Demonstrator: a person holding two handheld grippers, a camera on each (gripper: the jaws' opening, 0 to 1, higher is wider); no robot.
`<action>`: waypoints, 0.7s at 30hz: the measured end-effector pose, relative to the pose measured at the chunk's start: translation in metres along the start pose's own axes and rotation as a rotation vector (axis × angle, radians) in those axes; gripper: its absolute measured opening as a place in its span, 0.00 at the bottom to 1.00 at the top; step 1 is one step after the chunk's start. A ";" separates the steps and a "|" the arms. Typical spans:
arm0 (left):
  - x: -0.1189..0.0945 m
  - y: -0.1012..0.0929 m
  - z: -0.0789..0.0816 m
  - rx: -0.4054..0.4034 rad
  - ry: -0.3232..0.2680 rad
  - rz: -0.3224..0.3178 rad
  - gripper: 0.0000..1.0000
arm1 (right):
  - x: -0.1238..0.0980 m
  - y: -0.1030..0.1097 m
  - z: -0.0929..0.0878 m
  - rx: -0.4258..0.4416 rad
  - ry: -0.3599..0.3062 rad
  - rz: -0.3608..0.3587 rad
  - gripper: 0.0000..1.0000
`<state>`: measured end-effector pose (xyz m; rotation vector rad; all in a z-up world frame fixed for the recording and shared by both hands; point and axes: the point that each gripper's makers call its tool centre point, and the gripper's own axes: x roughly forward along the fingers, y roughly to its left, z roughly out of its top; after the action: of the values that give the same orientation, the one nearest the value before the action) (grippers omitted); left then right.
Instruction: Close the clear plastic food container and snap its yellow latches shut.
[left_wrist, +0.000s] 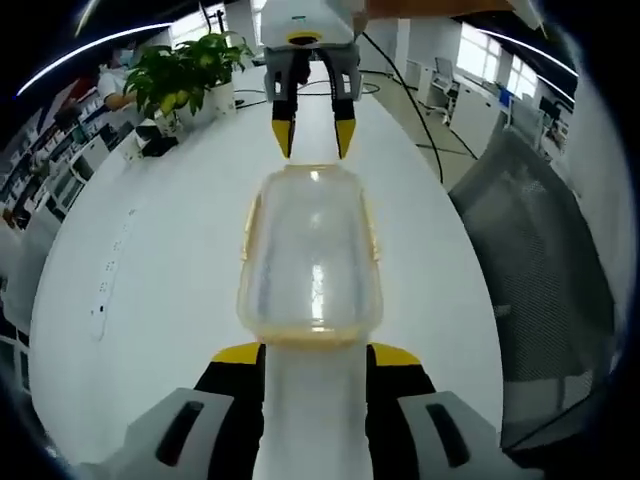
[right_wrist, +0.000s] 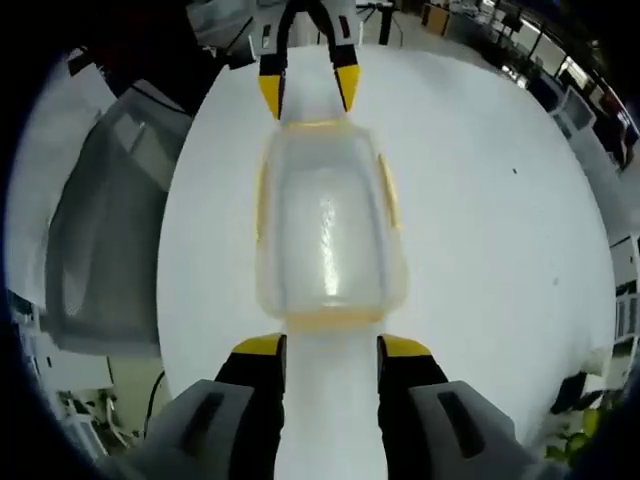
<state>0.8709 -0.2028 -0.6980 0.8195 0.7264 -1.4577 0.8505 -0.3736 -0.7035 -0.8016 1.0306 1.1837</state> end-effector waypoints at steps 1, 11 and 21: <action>-0.001 0.000 -0.001 -0.005 0.006 0.006 0.33 | -0.001 0.000 0.001 0.014 -0.008 -0.004 0.32; -0.009 0.000 0.004 -0.217 -0.040 0.082 0.28 | -0.005 0.005 0.007 0.117 -0.088 -0.054 0.29; -0.008 0.007 -0.001 -0.472 -0.104 0.155 0.26 | -0.002 0.005 0.016 0.271 -0.194 -0.103 0.27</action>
<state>0.8778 -0.1979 -0.6917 0.4226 0.8638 -1.1172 0.8487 -0.3586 -0.6964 -0.5101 0.9523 0.9877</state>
